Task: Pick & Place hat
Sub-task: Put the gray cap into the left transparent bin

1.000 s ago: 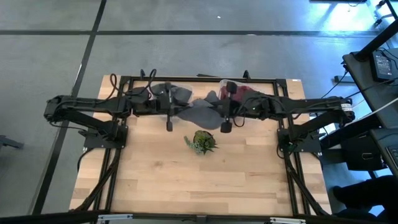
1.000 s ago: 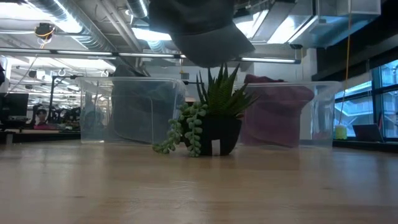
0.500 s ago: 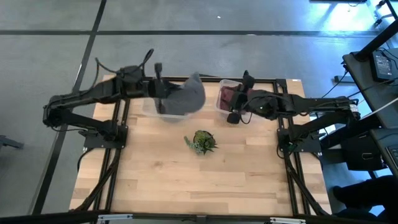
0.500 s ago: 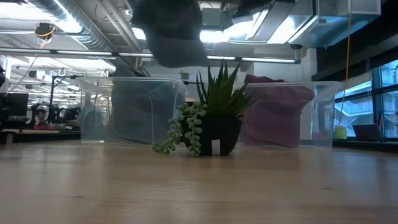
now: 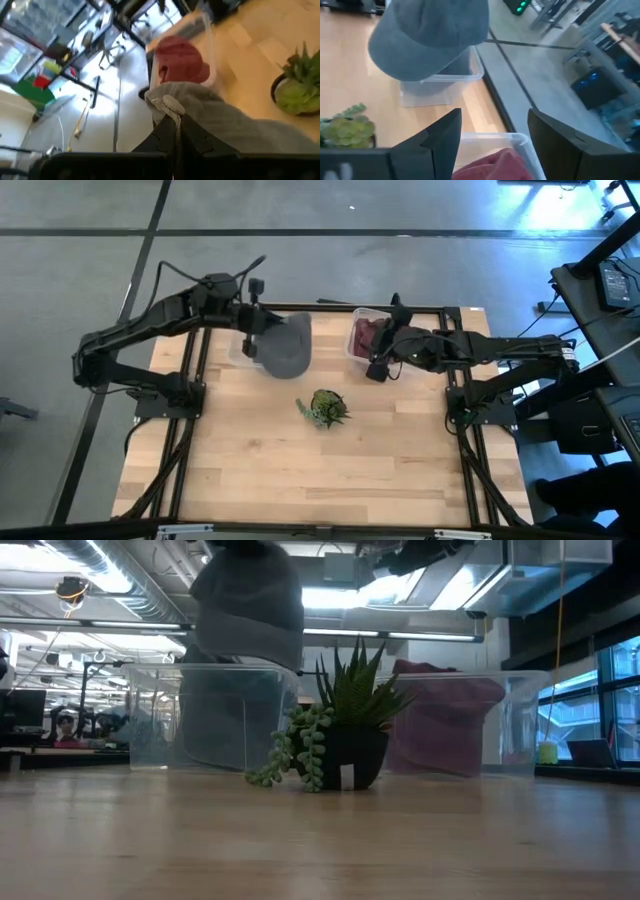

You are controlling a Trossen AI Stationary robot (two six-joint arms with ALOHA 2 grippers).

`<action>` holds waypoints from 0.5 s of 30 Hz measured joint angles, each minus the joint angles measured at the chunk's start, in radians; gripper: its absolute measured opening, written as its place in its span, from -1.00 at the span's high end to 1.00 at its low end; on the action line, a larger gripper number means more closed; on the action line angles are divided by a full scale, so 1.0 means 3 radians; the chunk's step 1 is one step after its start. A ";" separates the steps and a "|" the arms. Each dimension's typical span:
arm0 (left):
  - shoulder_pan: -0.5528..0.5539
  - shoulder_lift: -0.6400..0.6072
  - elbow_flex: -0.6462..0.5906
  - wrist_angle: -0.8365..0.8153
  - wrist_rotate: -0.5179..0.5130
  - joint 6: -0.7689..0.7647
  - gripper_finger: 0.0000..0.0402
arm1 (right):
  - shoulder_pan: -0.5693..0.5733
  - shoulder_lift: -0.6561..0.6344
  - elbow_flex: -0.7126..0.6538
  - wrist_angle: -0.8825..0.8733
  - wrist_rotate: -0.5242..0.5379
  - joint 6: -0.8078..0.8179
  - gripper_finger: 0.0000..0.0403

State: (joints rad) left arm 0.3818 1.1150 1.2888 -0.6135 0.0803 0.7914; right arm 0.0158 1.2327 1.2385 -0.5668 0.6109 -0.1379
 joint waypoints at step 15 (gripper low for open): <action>0.0051 0.0035 0.0210 -0.0090 -0.0041 0.0304 0.98 | 0.0000 0.0000 -0.0003 -0.0001 -0.0033 0.0008 -0.12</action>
State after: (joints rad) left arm 0.3970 1.1255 1.3518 -0.6404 0.0680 0.8825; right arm 0.0158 1.2327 1.2377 -0.5671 0.6010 -0.1356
